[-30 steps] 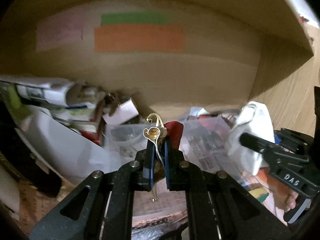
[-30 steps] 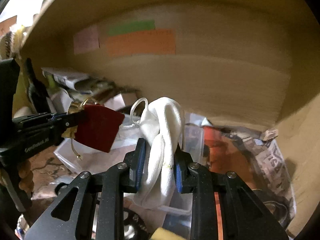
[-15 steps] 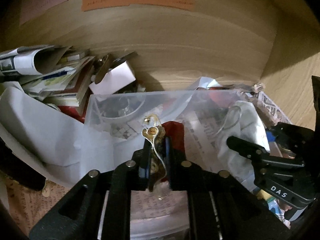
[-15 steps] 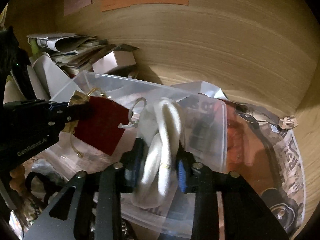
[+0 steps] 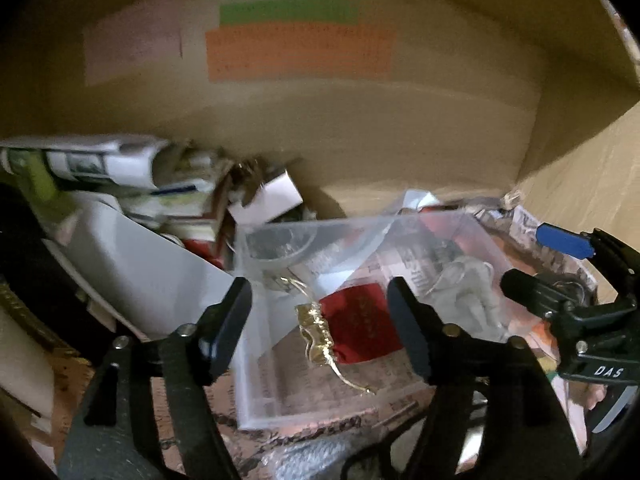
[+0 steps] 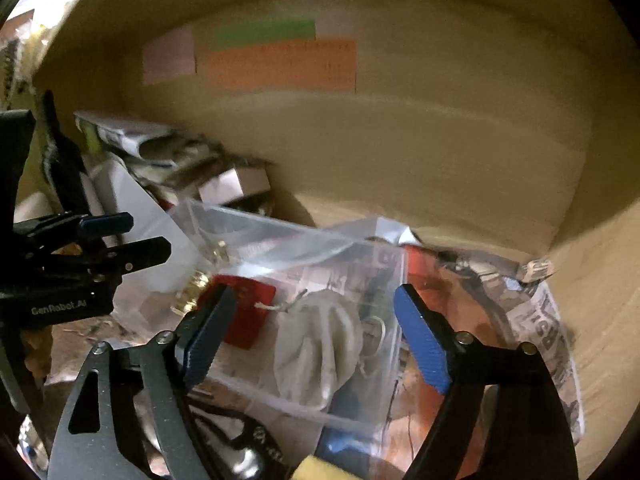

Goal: Organize soft objects
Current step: 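Grasp the black strap with the right tool while the left tool grasps the grey mesh bag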

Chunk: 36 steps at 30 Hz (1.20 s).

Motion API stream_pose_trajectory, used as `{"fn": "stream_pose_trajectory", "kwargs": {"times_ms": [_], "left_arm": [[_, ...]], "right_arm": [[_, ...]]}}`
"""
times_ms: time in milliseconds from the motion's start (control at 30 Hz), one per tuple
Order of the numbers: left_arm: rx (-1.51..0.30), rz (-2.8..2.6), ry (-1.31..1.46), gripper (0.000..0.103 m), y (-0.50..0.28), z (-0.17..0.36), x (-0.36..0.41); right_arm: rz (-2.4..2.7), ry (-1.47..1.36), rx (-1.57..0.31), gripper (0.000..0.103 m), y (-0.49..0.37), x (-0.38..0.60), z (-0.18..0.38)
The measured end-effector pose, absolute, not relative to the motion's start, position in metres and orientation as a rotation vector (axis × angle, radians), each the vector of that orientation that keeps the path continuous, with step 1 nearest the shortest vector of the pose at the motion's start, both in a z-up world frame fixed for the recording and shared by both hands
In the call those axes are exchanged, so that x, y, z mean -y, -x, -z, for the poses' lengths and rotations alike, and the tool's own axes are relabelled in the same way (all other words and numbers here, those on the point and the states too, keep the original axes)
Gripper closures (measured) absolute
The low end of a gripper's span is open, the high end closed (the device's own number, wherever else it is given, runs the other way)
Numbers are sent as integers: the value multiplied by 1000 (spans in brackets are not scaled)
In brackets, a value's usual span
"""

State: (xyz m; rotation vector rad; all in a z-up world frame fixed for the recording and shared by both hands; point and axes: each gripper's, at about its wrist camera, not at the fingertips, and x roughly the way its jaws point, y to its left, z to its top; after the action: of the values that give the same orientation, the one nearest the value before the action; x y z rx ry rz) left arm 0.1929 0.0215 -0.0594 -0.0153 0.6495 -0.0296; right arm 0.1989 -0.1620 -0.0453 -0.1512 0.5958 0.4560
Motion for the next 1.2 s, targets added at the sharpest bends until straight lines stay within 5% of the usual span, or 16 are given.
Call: {"fn": "stream_pose_trajectory", "kwargs": {"times_ms": [267,1200], "left_arm": [[-598,31,-12,16,-142,45,-31],[-851,63,-17,17,-111,145,-43]], "right_arm": [[-498,134,-531,18,-158,174,30],[-604,175,-808,17,-130,152,116]]}}
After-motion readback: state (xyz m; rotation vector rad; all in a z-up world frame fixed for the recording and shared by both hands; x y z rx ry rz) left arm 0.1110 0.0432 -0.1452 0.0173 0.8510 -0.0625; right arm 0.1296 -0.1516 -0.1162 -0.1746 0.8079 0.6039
